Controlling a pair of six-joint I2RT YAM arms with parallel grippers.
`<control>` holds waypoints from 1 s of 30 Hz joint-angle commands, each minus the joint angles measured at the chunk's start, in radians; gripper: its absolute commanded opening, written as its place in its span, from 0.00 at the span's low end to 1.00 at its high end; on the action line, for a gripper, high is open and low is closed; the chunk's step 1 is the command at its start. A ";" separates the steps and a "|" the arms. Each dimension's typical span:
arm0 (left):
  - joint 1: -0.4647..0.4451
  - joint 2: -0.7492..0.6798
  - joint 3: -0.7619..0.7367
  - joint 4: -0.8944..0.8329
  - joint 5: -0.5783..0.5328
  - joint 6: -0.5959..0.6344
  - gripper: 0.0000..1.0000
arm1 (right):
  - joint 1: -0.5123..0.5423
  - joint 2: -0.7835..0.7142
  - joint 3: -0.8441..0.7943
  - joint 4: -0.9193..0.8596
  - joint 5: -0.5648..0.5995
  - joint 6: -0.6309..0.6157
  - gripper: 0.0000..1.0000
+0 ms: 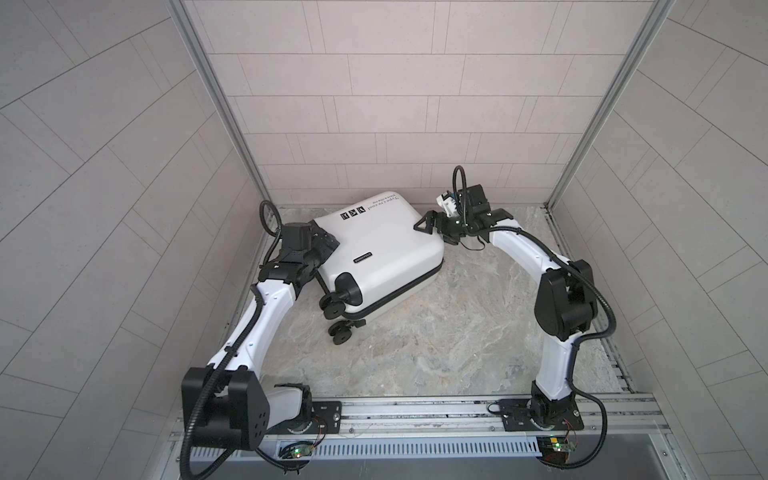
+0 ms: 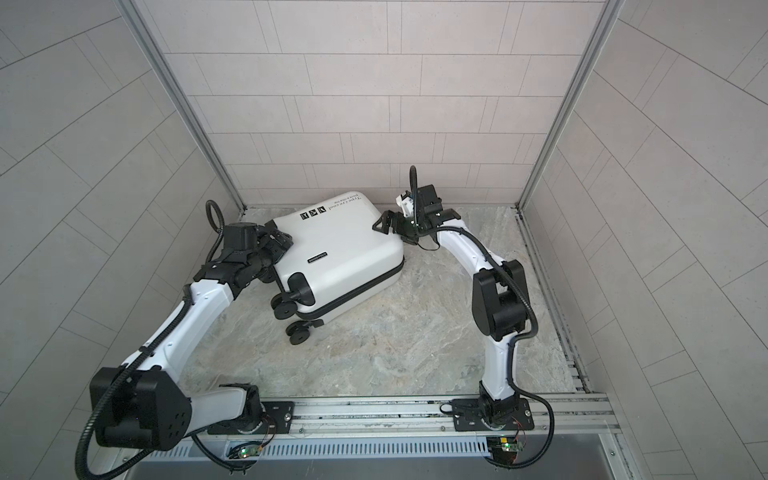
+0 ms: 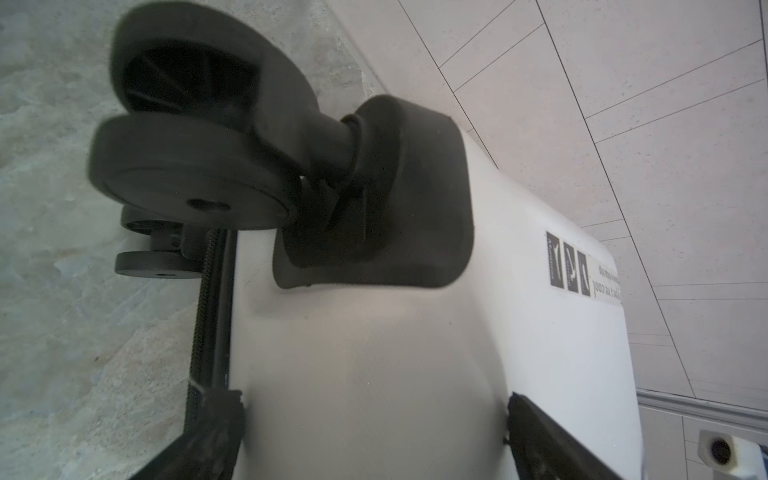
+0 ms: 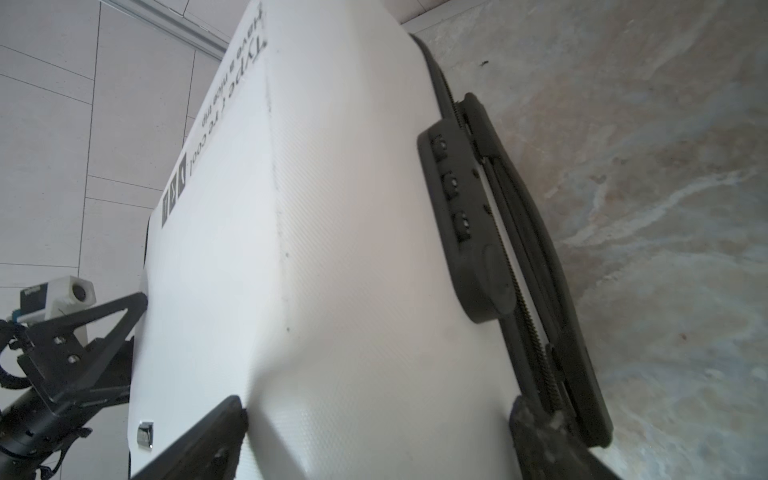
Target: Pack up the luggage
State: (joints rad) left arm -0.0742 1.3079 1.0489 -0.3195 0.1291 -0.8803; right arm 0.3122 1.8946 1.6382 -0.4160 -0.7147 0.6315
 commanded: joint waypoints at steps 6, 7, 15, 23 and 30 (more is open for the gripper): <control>-0.064 0.254 0.186 0.037 0.327 0.055 0.96 | 0.130 -0.253 -0.275 0.014 -0.077 0.040 0.99; -0.074 0.282 0.208 0.037 0.332 0.059 0.96 | 0.135 -0.281 -0.301 0.013 -0.067 0.042 0.99; -0.156 0.471 0.398 0.039 0.358 0.052 0.94 | 0.123 -0.497 -0.478 -0.064 0.061 0.028 1.00; -0.157 0.471 0.546 -0.070 0.298 0.119 0.94 | 0.010 -0.612 -0.486 -0.229 0.201 0.019 1.00; -0.157 0.368 0.600 -0.260 0.211 0.214 0.93 | -0.119 -0.582 -0.352 -0.407 0.327 0.071 1.00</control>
State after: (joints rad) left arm -0.2241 1.7554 1.6176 -0.4641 0.3500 -0.7132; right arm 0.2203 1.3090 1.2285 -0.7238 -0.4786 0.6674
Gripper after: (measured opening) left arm 0.935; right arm 0.999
